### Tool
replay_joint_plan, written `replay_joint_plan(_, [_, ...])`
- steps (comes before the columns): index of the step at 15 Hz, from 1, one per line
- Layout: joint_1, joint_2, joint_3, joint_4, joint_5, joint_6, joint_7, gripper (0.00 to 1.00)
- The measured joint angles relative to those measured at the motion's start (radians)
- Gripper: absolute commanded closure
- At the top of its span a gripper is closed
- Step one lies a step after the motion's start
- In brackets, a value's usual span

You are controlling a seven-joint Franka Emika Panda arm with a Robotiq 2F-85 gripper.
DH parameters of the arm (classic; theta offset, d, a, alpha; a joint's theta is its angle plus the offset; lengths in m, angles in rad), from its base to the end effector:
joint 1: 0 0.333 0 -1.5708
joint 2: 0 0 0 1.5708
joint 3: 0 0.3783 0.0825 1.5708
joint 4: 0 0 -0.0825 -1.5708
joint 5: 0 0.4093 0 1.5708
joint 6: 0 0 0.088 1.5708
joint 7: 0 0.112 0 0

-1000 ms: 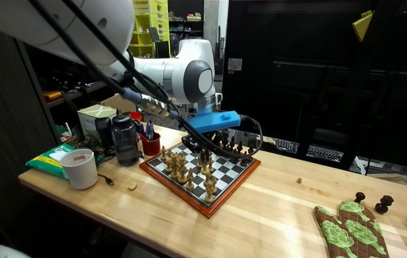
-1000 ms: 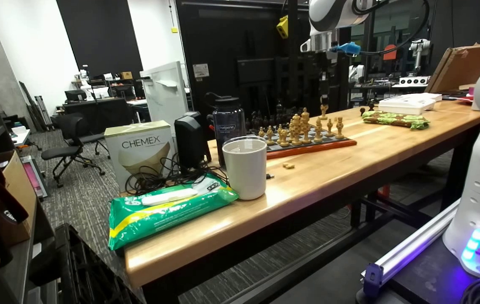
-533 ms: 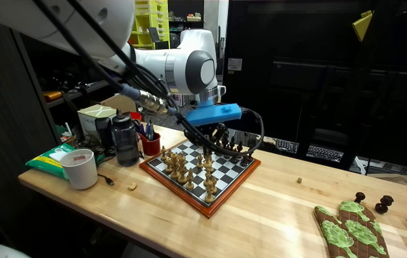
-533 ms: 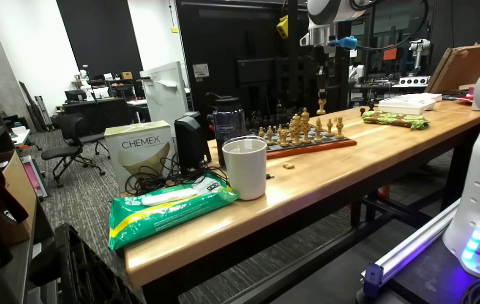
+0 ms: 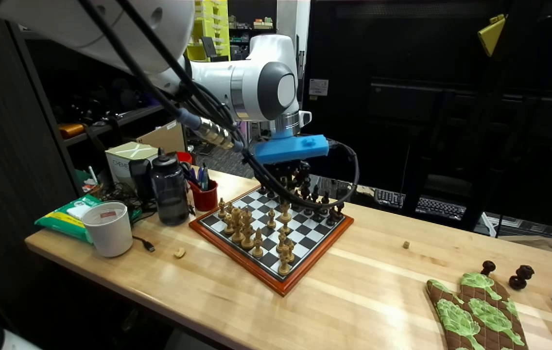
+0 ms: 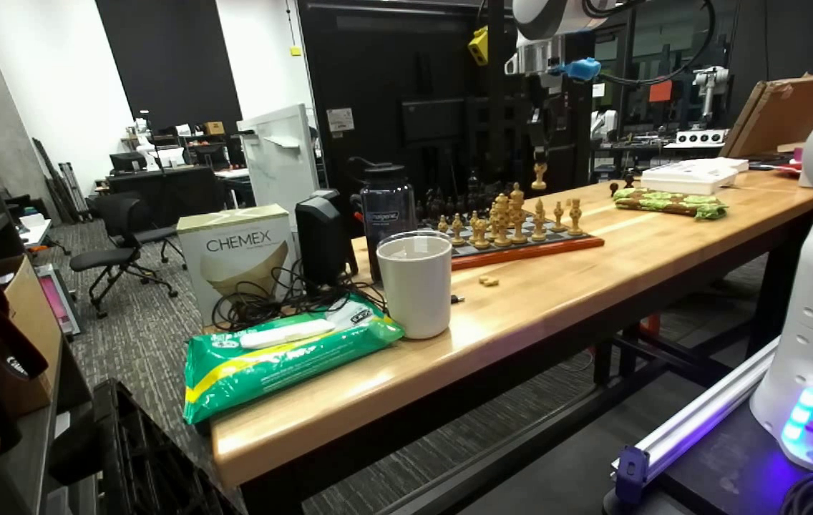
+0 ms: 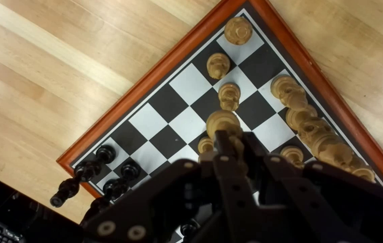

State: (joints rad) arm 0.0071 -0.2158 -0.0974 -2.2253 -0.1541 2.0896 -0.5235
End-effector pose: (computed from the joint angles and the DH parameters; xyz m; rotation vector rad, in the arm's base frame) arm 0.4993 -0.0562 0.5163 2.9108 0.7522 0.0618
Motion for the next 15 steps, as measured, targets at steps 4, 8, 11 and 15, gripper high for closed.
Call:
replay_joint_plan(4, [0.000, 0.047, 0.000, 0.047, 0.017, -0.018, 0.018, 0.96])
replay_joint_plan(8, [-0.002, 0.097, 0.000, 0.100, 0.038, -0.037, 0.027, 0.96])
replay_joint_plan(11, [-0.008, 0.134, 0.000, 0.139, 0.050, -0.054, 0.028, 0.96])
replay_joint_plan(15, [-0.018, 0.179, 0.000, 0.180, 0.059, -0.071, 0.030, 0.96])
